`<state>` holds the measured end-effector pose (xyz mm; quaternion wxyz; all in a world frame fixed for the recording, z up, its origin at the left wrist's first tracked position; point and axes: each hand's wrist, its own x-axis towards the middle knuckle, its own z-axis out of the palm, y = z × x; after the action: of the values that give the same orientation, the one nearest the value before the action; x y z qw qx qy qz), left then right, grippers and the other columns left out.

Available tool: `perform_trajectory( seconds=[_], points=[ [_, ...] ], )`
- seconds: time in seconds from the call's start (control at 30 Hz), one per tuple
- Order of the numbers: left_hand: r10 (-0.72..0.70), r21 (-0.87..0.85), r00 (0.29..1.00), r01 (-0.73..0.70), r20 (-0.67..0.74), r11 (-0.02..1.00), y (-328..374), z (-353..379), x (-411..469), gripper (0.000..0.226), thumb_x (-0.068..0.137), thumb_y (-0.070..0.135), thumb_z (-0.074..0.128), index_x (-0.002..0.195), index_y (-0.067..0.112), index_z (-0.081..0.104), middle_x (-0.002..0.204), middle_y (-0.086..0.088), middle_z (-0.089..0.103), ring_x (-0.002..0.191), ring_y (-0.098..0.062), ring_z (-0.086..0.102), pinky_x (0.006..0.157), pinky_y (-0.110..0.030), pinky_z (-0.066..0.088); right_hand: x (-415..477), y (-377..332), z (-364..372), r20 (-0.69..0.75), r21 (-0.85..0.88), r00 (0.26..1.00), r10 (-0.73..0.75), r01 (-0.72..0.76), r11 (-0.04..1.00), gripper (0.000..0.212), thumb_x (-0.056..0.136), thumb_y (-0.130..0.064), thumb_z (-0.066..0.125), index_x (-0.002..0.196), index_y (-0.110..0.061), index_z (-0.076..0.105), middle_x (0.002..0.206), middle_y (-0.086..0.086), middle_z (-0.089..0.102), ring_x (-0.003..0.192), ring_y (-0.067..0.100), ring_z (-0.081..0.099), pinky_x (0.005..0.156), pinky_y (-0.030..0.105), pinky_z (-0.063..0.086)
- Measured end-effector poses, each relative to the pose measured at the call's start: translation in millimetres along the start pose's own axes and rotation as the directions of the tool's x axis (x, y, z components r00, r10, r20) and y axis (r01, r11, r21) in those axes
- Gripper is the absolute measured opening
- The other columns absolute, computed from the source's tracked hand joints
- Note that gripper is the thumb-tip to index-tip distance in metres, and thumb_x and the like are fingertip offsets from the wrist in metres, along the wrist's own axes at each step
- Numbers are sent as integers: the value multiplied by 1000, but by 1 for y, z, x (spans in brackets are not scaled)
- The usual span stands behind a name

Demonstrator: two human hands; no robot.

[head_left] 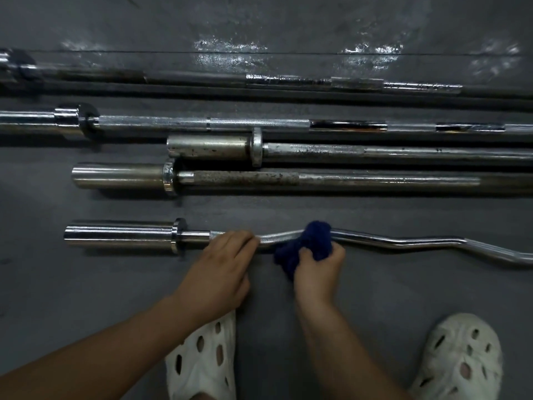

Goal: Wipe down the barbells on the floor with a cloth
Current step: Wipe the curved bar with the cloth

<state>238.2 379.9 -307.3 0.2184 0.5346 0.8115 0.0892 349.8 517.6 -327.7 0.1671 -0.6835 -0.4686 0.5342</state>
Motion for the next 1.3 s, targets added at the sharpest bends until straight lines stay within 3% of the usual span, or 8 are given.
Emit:
perform_trajectory(
  seconds=[0.17, 0.43, 0.6, 0.8, 0.97, 1.1, 1.23, 1.3],
  points=[
    [-18, -28, 1000, 19, 16, 999, 1, 2, -1, 64, 74, 26, 51, 135, 6, 53, 134, -9, 50, 121, -28, 49, 112, -36, 34, -20, -6, 32, 337, 380, 816, 469, -574, 725, 34, 91, 6, 43, 121, -3, 55, 100, 21, 65, 78, 25, 65, 52, 27, 55],
    [-18, -59, 999, 20, 27, 998, -2, 5, -4, 68, 76, 27, 58, 141, 8, 48, 139, -8, 47, 126, -27, 47, 113, -38, 34, -29, -19, 24, 424, 331, 790, 443, -590, 736, 30, 92, 4, 46, 120, -2, 56, 95, 18, 66, 68, 17, 68, 49, 25, 52],
    [39, -49, 999, -38, 6, 998, -8, 4, -6, 67, 76, 23, 59, 140, 6, 49, 141, -11, 47, 129, -27, 45, 116, -38, 31, 20, -29, -7, -40, -104, 993, -107, 102, 989, 34, 90, -1, 54, 120, -17, 60, 118, 7, 59, 96, 19, 60, 81, 29, 51],
    [-5, -83, 1000, 5, -10, 997, -8, 6, -8, 67, 76, 23, 55, 141, 7, 48, 143, -10, 46, 132, -27, 44, 118, -37, 27, -5, -4, 16, 638, -430, 587, -498, 808, 402, 41, 80, -14, 49, 113, -23, 71, 126, 3, 56, 114, 21, 45, 101, 33, 39],
    [16, -66, 999, -18, -32, 998, -10, 7, -7, 63, 76, 23, 54, 137, 6, 51, 140, -11, 48, 129, -29, 46, 115, -40, 33, 24, -8, -6, 241, -637, 840, -486, 515, 573, 40, 79, -6, 55, 115, -16, 69, 126, 12, 54, 115, 32, 45, 99, 34, 38],
    [-5, -53, 1000, 4, -15, 999, -10, 7, -7, 67, 76, 28, 51, 140, 7, 49, 140, -10, 47, 129, -28, 46, 116, -39, 32, 0, -3, 9, 669, -473, 545, -505, 837, 277, 50, 70, -7, 58, 118, -18, 66, 124, 10, 55, 109, 29, 46, 98, 34, 40],
    [32, -37, 999, -34, -40, 999, -13, 5, -8, 65, 76, 26, 52, 138, 7, 51, 140, -10, 48, 128, -26, 46, 116, -32, 26, 34, -20, -6, 385, -691, 784, -486, 594, 411, 47, 71, -3, 58, 116, -12, 68, 119, 13, 57, 108, 36, 49, 96, 35, 41],
    [15, -50, 998, -17, -55, 999, -11, 9, -8, 66, 75, 27, 53, 138, 7, 51, 139, -9, 49, 128, -27, 46, 116, -35, 30, 4, -17, 11, 569, -626, 689, -448, 717, 307, 50, 71, -7, 61, 120, -16, 65, 127, 11, 55, 110, 33, 46, 98, 37, 40]
  ],
)
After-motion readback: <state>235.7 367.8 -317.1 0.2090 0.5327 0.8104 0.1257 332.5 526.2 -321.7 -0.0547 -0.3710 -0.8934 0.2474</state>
